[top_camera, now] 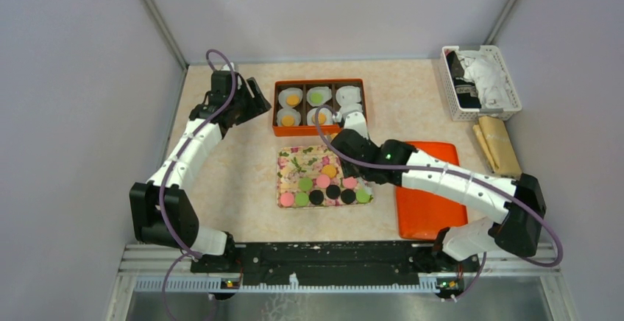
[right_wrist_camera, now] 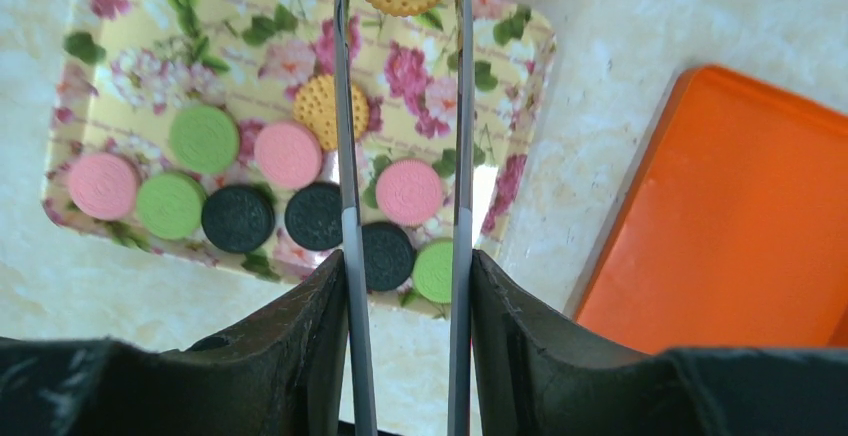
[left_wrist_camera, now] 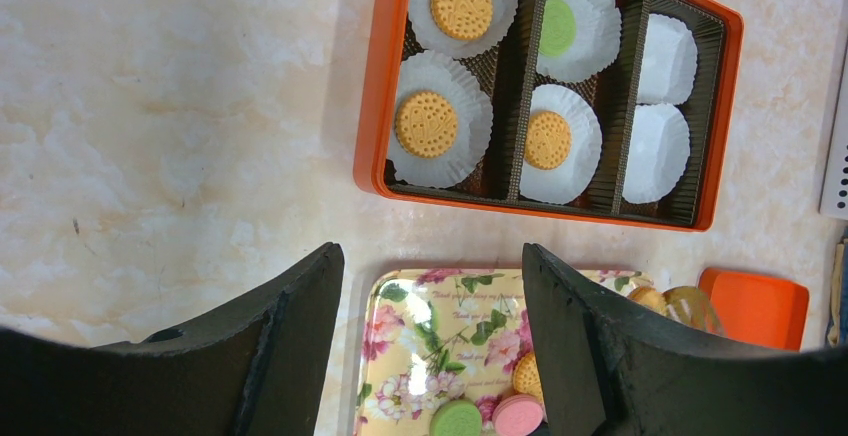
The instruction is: Pack the cookies
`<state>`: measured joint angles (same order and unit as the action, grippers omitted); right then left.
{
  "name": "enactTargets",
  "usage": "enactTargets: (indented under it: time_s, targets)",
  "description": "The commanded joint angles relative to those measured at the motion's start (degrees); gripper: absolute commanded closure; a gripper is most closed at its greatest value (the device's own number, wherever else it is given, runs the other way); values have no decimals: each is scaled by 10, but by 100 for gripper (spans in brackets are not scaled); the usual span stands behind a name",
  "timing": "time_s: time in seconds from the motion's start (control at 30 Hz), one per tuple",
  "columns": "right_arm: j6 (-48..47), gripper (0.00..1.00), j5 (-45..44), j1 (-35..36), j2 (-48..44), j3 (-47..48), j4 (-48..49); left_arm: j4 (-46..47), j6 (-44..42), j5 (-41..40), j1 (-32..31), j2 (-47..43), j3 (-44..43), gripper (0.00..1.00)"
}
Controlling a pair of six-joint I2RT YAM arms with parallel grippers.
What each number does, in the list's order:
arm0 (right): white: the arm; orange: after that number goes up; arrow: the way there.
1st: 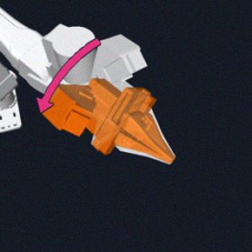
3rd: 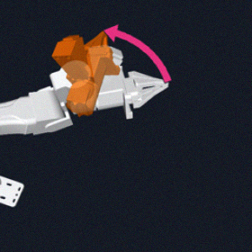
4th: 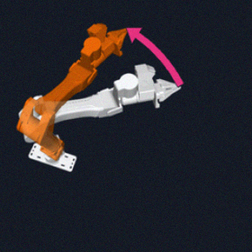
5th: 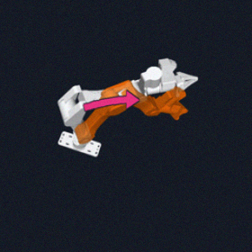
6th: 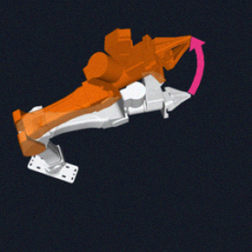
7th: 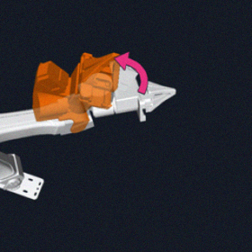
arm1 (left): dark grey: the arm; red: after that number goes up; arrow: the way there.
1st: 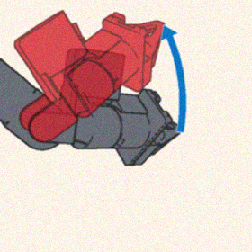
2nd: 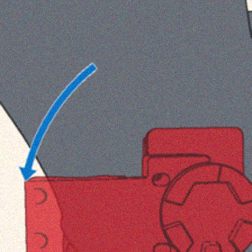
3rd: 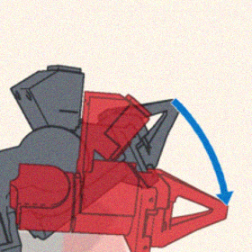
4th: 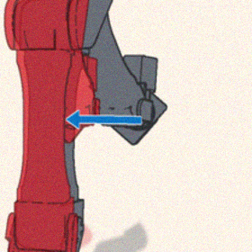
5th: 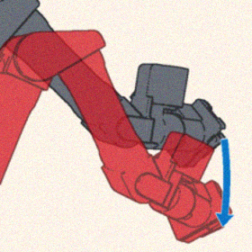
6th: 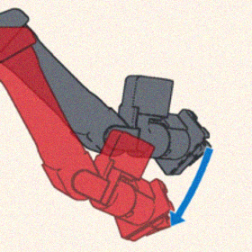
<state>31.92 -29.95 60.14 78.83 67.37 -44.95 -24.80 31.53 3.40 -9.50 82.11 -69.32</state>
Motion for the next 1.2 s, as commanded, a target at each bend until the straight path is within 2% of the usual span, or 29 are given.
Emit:
enactTargets:
  time_s: [0.0,0.2,0.43,0.8,1.17]
  targets:
    - [-43,91,-31,-28,7,61,30,20,-2,-3,-2,-15,-4,28]
    - [-101,89,-28,-98,53,117,71,22,-4,-2,-2,-10,-6,28]
    - [-139,88,1,-158,153,176,115,23,-2,-3,-2,-3,-8,28]
    - [-188,86,-18,-206,276,273,122,20,-8,-12,-2,10,-12,28]
    - [-197,85,-11,-225,331,306,126,23,-10,-9,-2,19,-9,28]
